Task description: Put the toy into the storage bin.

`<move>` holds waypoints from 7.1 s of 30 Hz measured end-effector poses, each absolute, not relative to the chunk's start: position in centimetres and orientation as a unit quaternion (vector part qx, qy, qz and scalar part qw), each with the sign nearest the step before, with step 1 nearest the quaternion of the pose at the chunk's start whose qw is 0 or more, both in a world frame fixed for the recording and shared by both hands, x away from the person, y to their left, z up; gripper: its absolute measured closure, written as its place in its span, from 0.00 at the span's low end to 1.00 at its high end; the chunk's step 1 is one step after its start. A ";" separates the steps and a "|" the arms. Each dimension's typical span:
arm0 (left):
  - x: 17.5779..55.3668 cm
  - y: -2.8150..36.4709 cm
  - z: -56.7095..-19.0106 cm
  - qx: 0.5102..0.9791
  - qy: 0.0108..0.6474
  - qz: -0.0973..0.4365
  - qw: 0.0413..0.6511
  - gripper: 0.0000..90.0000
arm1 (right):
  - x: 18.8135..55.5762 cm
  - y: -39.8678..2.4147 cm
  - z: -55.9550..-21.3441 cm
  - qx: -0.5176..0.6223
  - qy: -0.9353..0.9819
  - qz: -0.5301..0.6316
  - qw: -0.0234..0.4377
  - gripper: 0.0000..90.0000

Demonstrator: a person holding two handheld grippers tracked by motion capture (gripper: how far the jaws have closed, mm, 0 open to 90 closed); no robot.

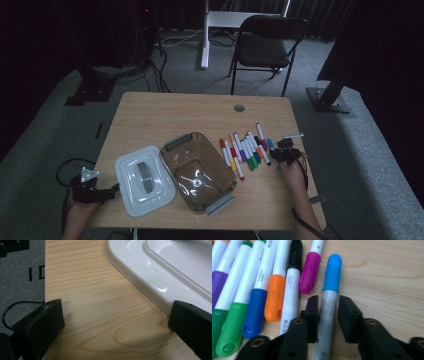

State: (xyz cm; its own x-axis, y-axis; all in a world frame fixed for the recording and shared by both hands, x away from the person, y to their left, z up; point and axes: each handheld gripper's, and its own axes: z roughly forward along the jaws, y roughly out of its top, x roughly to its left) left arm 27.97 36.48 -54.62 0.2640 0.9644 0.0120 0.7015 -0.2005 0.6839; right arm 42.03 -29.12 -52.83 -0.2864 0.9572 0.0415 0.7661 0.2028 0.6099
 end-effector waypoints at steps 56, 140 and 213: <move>28.0 36.5 -54.6 0.738 0.565 0.229 0.288 0.01 | 35.2 -19.2 -35.8 0.484 0.751 0.414 0.175 0.85; 28.0 36.4 -54.6 0.738 0.566 0.229 0.289 0.01 | 35.1 2.7 -46.6 0.319 0.931 0.153 -0.093 0.83; 27.9 36.4 -54.6 0.737 0.566 0.229 0.289 0.01 | 40.9 -23.0 -41.8 0.487 0.802 0.324 0.123 0.63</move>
